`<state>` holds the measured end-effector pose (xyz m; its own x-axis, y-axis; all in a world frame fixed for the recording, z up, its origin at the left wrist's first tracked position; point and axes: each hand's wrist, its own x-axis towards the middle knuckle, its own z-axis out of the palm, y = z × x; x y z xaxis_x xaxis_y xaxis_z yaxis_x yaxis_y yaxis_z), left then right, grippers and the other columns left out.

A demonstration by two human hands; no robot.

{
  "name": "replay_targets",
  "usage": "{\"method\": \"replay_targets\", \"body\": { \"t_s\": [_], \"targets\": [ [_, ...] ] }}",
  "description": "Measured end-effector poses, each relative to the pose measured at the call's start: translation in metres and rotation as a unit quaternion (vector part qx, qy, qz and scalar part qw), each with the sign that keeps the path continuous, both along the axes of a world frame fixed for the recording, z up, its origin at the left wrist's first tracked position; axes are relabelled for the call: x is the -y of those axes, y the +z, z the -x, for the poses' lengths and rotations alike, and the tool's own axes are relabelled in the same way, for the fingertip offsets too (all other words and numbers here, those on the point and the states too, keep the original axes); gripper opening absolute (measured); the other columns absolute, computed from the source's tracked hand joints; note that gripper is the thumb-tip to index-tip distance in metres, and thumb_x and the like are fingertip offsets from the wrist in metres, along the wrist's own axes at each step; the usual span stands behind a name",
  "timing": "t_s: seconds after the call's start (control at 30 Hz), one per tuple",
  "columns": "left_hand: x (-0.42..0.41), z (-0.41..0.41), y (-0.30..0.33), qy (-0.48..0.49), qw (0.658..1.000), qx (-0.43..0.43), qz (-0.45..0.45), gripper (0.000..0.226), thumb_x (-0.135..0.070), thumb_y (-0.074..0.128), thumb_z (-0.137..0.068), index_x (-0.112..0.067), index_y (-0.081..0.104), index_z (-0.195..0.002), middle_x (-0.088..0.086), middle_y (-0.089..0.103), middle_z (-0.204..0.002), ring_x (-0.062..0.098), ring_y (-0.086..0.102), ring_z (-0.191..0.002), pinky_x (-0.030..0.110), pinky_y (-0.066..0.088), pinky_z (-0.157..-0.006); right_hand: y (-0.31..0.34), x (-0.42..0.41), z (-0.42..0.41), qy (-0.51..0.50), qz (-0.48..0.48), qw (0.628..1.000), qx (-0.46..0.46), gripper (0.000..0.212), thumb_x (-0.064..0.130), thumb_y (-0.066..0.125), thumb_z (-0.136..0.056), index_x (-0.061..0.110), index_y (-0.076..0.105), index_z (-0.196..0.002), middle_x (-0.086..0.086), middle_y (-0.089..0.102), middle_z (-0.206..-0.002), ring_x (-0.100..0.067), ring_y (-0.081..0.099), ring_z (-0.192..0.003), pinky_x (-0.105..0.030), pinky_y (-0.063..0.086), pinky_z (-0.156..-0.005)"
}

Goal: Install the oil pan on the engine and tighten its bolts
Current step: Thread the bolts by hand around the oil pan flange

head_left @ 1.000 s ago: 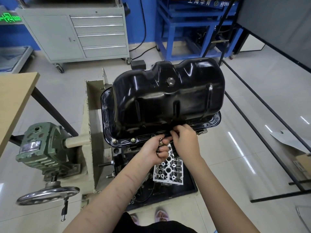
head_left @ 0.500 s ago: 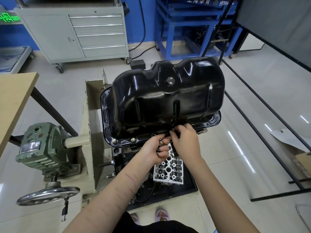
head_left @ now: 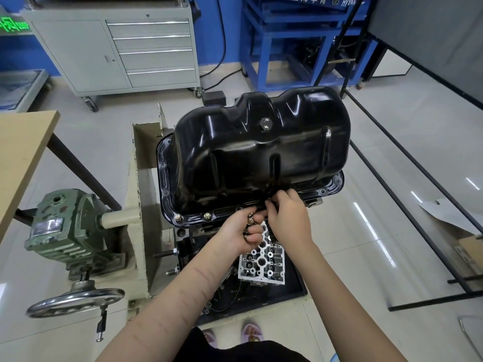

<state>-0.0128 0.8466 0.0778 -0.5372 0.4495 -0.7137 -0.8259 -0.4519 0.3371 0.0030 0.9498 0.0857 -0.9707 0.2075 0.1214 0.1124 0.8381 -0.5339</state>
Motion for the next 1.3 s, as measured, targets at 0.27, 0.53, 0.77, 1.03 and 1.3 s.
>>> {"method": "replay_targets", "body": {
  "t_s": [0.27,0.53,0.77,1.03,1.3],
  "targets": [
    [0.0002,-0.0003,0.0012,-0.001,1.0,0.0,0.0,0.029,-0.024,0.033,-0.098,-0.011,0.051,-0.079,-0.007,0.038,-0.039,0.003,0.023,-0.023,0.012,0.013,-0.023,0.003,0.001,0.0045,-0.012,-0.011,0.999,0.036,0.03,0.028,0.053,-0.091,0.001,0.06,-0.101,-0.012,0.054,-0.107,-0.028,0.053,-0.099,-0.036,0.043,-0.079],
    [0.0004,-0.0004,0.0007,0.0,1.0,-0.002,-0.001,0.03,-0.024,0.032,-0.099,-0.007,0.053,-0.088,-0.007,0.039,-0.038,0.003,0.024,-0.023,0.013,0.014,-0.022,0.0006,-0.0002,0.0012,-0.012,0.048,0.999,0.012,0.021,0.014,0.052,-0.091,0.001,0.064,-0.101,-0.013,0.057,-0.104,-0.028,0.055,-0.096,-0.033,0.041,-0.078],
    [0.0004,0.0001,0.0005,0.001,1.0,0.002,-0.001,0.028,-0.024,0.032,-0.099,-0.009,0.053,-0.088,-0.007,0.037,-0.038,0.003,0.023,-0.023,0.012,0.013,-0.023,0.0015,0.0003,0.0042,-0.017,-0.006,0.999,0.029,0.03,0.029,0.052,-0.092,0.001,0.059,-0.1,-0.013,0.054,-0.105,-0.029,0.053,-0.096,-0.035,0.042,-0.074],
    [0.0012,-0.0015,0.0026,-0.003,1.0,-0.005,-0.005,0.03,-0.025,0.034,-0.098,-0.012,0.05,-0.076,-0.008,0.038,-0.039,0.002,0.023,-0.024,0.011,0.012,-0.024,0.0008,0.0007,0.0023,-0.025,0.03,0.999,0.033,0.028,0.027,0.056,-0.089,0.004,0.063,-0.101,-0.011,0.056,-0.105,-0.028,0.055,-0.095,-0.036,0.045,-0.077],
    [0.0016,-0.0012,0.0019,0.0,1.0,-0.004,-0.008,0.032,-0.024,0.033,-0.098,-0.011,0.047,-0.072,-0.007,0.039,-0.039,0.002,0.024,-0.023,0.012,0.013,-0.023,0.0012,0.001,0.0008,-0.036,0.035,0.999,0.017,0.024,0.024,0.057,-0.087,0.003,0.062,-0.097,-0.011,0.056,-0.101,-0.027,0.056,-0.09,-0.032,0.042,-0.071]
  ]
}}
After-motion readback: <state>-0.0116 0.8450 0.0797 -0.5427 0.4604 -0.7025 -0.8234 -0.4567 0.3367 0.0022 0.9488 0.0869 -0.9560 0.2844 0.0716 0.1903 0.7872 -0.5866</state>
